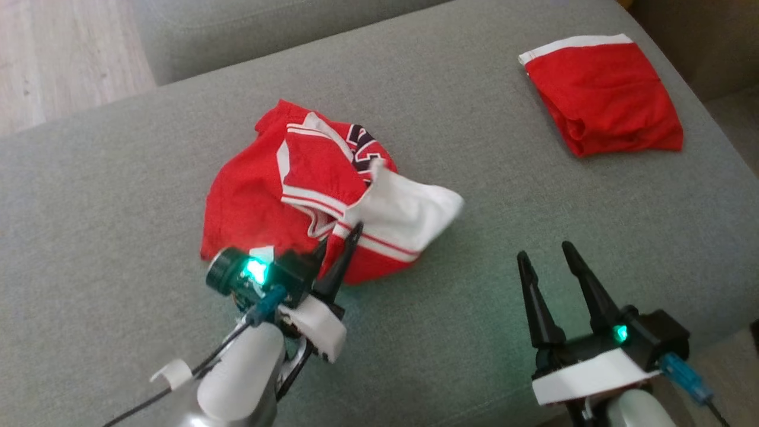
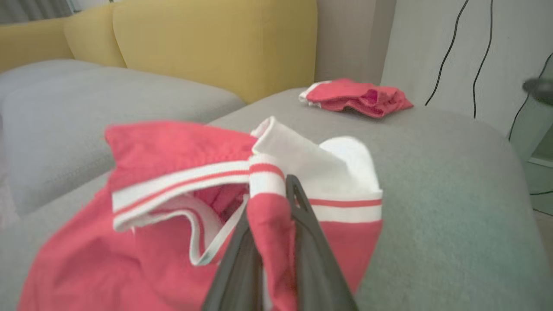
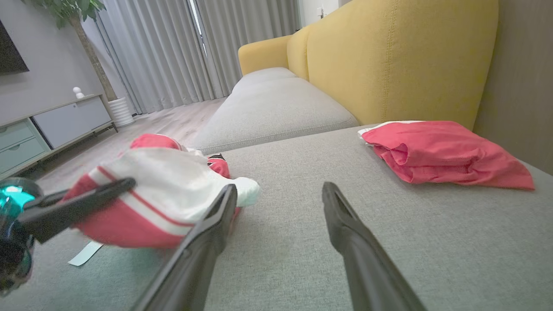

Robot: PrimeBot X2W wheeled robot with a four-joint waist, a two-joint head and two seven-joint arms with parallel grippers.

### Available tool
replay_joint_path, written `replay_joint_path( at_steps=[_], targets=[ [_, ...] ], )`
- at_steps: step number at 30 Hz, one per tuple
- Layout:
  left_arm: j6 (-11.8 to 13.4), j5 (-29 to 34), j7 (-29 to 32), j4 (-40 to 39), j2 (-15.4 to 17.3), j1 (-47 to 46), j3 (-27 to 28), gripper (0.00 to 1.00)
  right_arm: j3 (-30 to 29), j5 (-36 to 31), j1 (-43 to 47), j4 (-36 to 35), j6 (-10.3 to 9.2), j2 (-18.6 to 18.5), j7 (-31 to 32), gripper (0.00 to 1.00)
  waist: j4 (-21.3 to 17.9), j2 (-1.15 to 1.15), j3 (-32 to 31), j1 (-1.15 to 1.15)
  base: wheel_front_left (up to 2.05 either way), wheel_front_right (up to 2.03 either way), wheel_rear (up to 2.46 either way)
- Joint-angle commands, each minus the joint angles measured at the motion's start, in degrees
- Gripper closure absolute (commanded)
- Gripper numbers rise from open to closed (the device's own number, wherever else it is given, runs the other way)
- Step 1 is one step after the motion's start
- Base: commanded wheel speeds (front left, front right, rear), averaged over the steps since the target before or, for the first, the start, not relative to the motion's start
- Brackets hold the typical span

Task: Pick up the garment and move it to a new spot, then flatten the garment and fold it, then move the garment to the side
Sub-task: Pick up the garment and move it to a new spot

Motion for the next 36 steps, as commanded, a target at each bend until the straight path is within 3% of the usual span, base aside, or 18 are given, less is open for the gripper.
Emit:
replay_joint_path(
  at_steps=[1,2,3,4,10,16,22,30,36],
  targets=[
    [0.7,-0.06,-2.35,0.61,-0.27,-3.48,1.11,1.0,1.28,-0.01,-2.44,-1.36,0.37,0.13,-0.32,0.0,0.17,0.0,0.42,-0.01,0.0,0.0,0.0],
    [1.22,0.18,-3.16,1.89,-0.55,-3.57,0.73,1.0,1.19,-0.08,-2.53,-1.26,0.37,0.15,-0.32,0.0,0.47,0.0,0.39,-0.01,0.0,0.0,0.0],
    [1.8,0.47,-3.75,3.01,-0.8,-3.7,0.34,0.73,1.1,-0.15,-2.54,-1.18,0.37,0.15,-0.32,0.0,0.8,0.0,0.29,-0.01,0.0,0.0,0.0],
    [2.32,0.35,-4.31,3.65,-1.06,-3.82,0.18,0.0,0.94,-0.18,-2.43,-1.12,0.37,0.14,-0.32,0.0,1.33,0.0,0.08,-0.01,0.0,0.0,0.0],
    [6.15,-0.84,-5.33,2.34,-1.79,-3.59,0.69,0.0,0.11,-0.3,-1.43,-0.74,0.37,-0.63,-0.32,0.0,4.85,0.0,-1.93,-0.01,0.0,0.0,0.0],
    [11.0,-2.5,-5.38,-9.04,-1.98,3.27,3.79,0.0,-1.91,-0.57,0.58,-0.63,0.37,-0.67,-0.32,0.0,10.73,0.0,-6.65,-0.01,0.0,0.0,0.0],
    [13.81,-2.07,-5.39,-18.35,-1.61,12.17,8.72,0.0,-3.94,-0.96,2.31,-0.84,0.37,-0.38,-0.32,0.0,16.94,0.0,-9.45,-0.01,0.0,0.0,0.0],
    [14.41,-0.42,-5.4,-28.66,-1.35,24.47,15.44,0.0,-7.33,-1.48,6.06,-1.07,0.37,-0.03,-0.32,0.0,22.93,0.0,-11.77,-0.01,0.0,0.0,0.0],
    [12.48,0.74,-5.4,-32.31,-1.52,31.68,18.58,0.0,-9.31,-1.76,8.78,-0.8,0.37,0.18,-0.32,0.0,25.23,0.0,-12.71,-0.01,0.0,0.0,0.0]
  ],
)
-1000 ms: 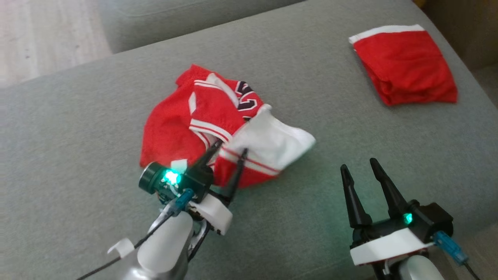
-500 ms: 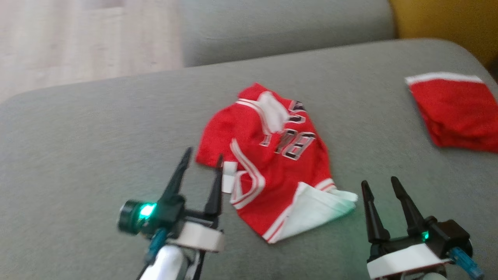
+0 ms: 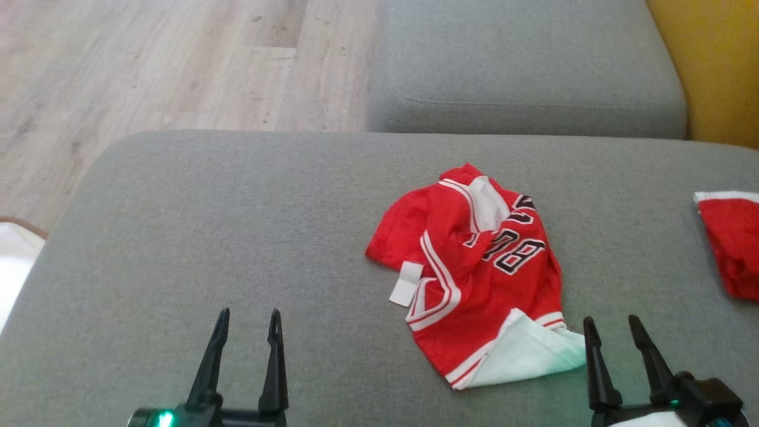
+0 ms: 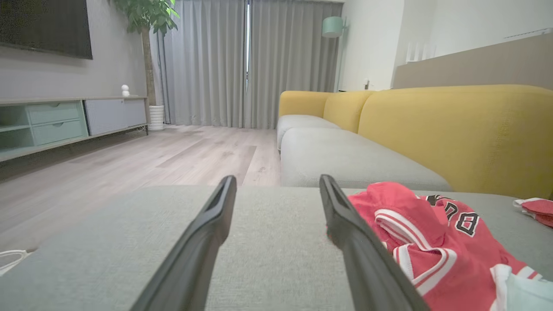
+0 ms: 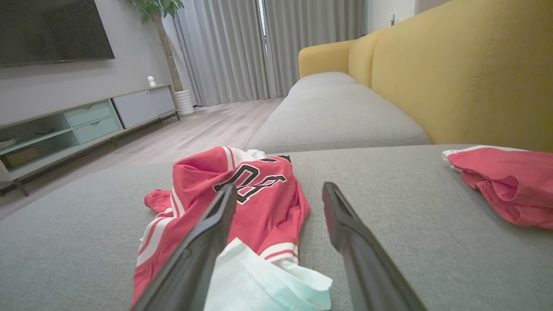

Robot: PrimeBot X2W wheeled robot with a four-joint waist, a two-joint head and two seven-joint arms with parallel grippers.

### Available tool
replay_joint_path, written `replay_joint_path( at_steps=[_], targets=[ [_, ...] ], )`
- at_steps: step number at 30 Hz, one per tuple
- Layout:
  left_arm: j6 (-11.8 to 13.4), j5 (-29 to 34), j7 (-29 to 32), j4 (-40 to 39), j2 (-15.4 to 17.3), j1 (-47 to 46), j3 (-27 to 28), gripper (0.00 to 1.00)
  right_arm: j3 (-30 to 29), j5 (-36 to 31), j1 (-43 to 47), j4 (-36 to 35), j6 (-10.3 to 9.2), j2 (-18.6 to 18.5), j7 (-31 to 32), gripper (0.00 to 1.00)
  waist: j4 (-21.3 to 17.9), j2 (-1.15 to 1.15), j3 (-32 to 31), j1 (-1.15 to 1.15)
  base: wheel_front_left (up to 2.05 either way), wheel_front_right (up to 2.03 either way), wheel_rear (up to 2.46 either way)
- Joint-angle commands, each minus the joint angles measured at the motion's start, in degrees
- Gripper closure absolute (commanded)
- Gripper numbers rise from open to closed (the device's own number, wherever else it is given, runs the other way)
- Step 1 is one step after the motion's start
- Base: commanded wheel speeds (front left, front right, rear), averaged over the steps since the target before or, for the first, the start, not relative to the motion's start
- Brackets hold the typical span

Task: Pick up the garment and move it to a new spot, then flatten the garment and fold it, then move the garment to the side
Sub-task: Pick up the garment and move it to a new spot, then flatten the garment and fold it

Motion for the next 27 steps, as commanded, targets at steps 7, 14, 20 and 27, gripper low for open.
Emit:
replay_joint_path(
  at_steps=[7,14,20,27],
  targets=[
    [-1.53,2.32,-0.53,-2.42,-0.23,-1.11,3.04,0.0,1.03,-0.28,-1.44,-1.54,0.37,-0.31,-0.36,0.0,1.35,0.0,-1.04,0.01,0.0,0.0,0.0],
    [-1.84,3.41,-0.53,-2.27,-0.39,-1.53,3.15,0.0,1.07,-0.21,-1.43,-1.64,0.37,-0.21,-0.36,0.0,1.6,0.0,-1.16,0.01,0.0,0.0,0.0],
    [-1.91,3.88,-0.53,-1.76,-0.45,-1.41,3.46,0.0,0.9,-0.19,-1.46,-1.61,0.37,-0.18,-0.36,0.0,1.82,0.0,-0.93,0.01,0.0,0.0,0.0],
    [-1.93,3.86,-0.53,-1.12,-0.48,-1.43,3.57,0.0,1.14,0.01,-1.67,-1.68,0.37,-0.17,-0.36,0.0,1.7,0.0,-0.62,0.01,0.0,0.0,0.0]
  ],
)
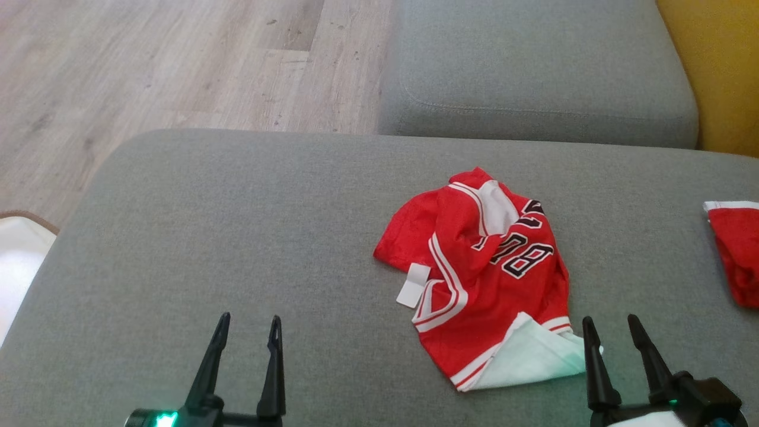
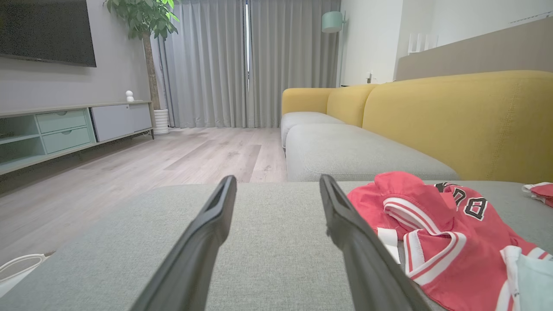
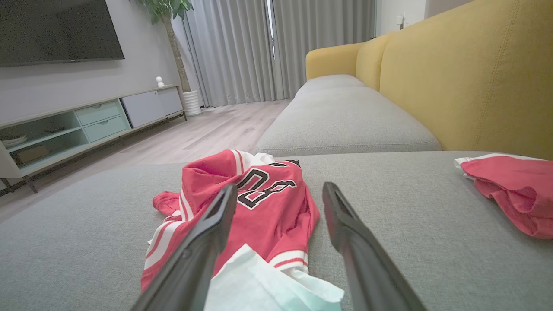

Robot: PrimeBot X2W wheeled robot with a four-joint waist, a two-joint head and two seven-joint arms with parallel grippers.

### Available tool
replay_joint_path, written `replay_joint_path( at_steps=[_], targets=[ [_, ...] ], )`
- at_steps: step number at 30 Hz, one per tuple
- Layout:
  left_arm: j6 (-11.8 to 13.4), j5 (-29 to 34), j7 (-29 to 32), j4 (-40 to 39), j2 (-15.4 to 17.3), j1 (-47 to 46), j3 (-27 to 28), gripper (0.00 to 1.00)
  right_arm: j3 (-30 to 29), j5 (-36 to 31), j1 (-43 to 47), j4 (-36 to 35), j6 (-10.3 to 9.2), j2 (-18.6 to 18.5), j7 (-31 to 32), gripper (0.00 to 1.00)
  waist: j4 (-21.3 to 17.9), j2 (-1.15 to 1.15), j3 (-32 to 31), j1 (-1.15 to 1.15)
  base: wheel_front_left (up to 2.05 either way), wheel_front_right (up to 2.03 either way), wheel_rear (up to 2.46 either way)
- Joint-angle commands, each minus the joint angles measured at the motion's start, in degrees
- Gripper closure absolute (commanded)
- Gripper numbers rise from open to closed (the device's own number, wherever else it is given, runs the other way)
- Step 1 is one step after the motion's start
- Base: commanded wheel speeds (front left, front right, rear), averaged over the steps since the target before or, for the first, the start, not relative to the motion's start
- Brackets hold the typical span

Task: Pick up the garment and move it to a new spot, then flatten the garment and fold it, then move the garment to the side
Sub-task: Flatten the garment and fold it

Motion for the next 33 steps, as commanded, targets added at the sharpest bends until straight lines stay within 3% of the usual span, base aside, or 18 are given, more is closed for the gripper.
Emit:
replay_joint_path(
  at_steps=[1,4,7,14,24,31,33],
  targets=[
    [-0.07,0.2,-0.53,-1.29,-0.38,-2.59,1.7,0.0,1.49,0.27,-1.76,-1.74,0.37,-0.34,-0.36,0.0,-0.16,0.0,0.15,0.0,0.0,0.0,0.0],
    [-1.4,0.98,-0.53,0.5,-0.3,-2.9,0.39,0.0,1.82,0.15,-2.01,-2.03,0.37,-0.34,-0.36,0.0,-0.74,0.0,0.84,0.0,0.0,0.0,0.0],
    [-4.47,2.83,-0.53,3.74,0.45,-4.79,-2.73,0.0,2.27,-0.05,-2.48,-2.51,0.37,-0.34,-0.36,0.0,-1.54,0.0,2.16,0.0,0.0,0.0,0.0],
    [-9.32,9.65,-0.53,15.83,2.42,-13.74,-14.33,0.0,3.86,-0.3,-4.29,-3.0,0.37,-1.26,-0.36,0.0,-5.19,0.0,5.98,0.0,0.0,0.0,0.0],
    [-10.91,10.69,-0.53,30.05,2.25,-26.39,-28.05,0.0,5.92,0.12,-8.62,-3.81,0.37,-3.05,-0.36,0.0,-12.94,0.0,13.62,0.0,0.0,0.0,0.0],
    [-10.98,9.11,-0.53,37.76,2.94,-31.8,-32.6,0.0,6.89,0.46,-10.64,-3.83,0.37,-3.46,-0.36,0.0,-17.05,0.0,16.54,0.0,0.0,0.0,0.0],
    [-10.98,8.82,-0.53,39.48,3.09,-33.18,-33.64,0.95,7.13,0.49,-11.07,-3.75,0.37,-3.52,-0.36,0.0,-17.98,0.0,16.77,0.0,0.0,0.0,0.0]
  ],
)
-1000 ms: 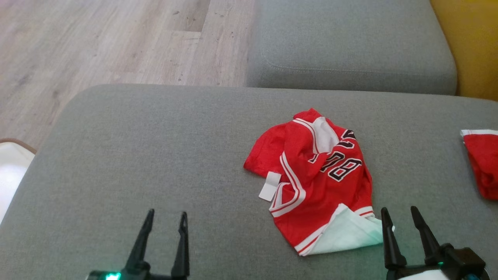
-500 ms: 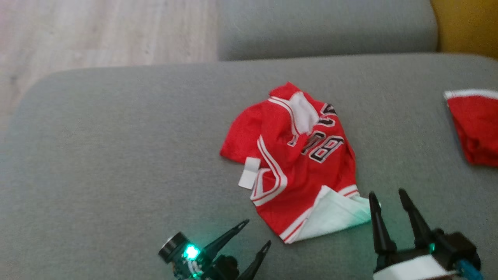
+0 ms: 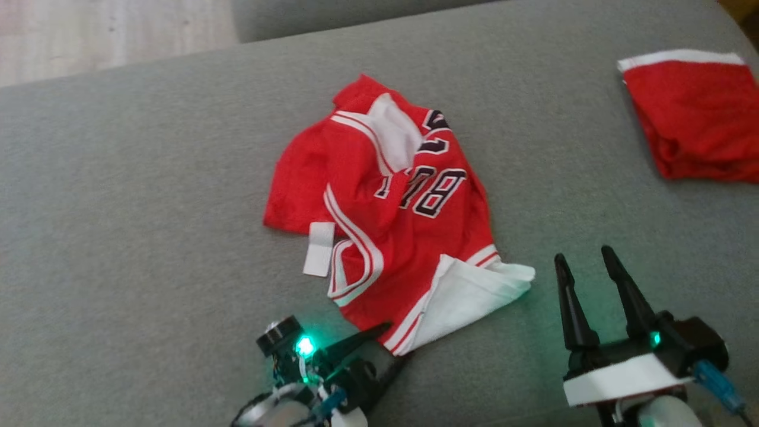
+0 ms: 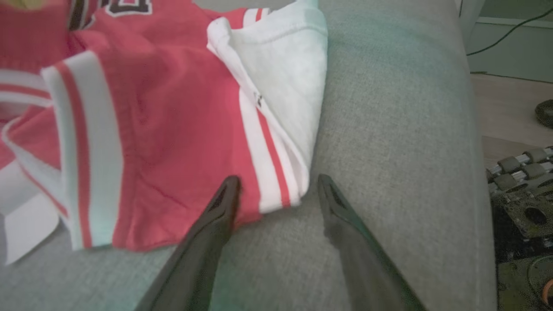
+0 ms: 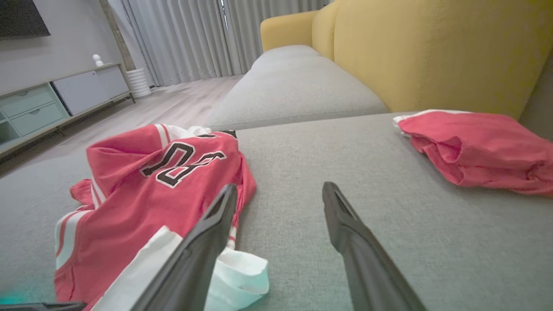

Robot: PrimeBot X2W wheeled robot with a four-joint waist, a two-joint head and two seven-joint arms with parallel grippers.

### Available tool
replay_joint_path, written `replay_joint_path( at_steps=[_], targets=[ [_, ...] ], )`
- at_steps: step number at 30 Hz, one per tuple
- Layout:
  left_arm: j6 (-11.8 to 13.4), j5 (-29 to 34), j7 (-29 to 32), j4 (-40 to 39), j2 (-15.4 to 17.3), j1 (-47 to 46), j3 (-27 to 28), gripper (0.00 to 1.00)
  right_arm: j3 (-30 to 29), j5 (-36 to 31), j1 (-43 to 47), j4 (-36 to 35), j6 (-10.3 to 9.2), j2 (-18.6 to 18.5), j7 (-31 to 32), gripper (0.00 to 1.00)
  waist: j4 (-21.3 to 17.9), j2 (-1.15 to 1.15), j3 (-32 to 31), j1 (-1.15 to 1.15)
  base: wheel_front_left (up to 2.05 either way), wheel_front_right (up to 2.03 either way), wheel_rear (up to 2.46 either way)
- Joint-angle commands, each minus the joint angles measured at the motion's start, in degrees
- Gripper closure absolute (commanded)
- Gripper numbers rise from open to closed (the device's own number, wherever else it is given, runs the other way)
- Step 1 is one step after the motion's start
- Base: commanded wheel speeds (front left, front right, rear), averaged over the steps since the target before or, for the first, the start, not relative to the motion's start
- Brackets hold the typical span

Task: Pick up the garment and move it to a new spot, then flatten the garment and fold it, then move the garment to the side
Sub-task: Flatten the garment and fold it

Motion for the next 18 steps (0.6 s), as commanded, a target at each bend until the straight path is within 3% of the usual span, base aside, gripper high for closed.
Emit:
replay_joint_path(
  at_steps=[1,8,11,18],
  targets=[
    [0.11,-0.75,0.17,0.46,0.56,-2.85,0.42,1.0,1.58,0.48,-2.89,-1.8,0.37,-1.3,-0.36,0.0,-2.29,0.0,1.3,-0.01,0.0,0.0,0.0],
    [0.11,-5.99,0.17,-5.02,0.12,-4.76,-1.12,1.0,1.87,0.58,-2.85,-1.5,0.37,-1.19,-0.36,0.0,-4.39,0.0,-0.23,-0.01,0.0,0.0,0.0],
    [0.11,-11.64,0.17,-9.34,-0.33,-6.63,-1.57,1.0,2.14,0.56,-2.82,-1.51,0.37,-0.87,-0.36,0.0,-5.51,0.0,-1.34,-0.01,0.0,0.0,0.0],
    [0.1,-20.93,0.17,-15.52,1.22,-21.14,-5.01,1.0,2.73,0.75,-1.83,-1.19,0.37,-0.01,-0.36,0.0,-7.77,0.0,-4.08,-0.01,0.0,0.0,0.0]
  ],
)
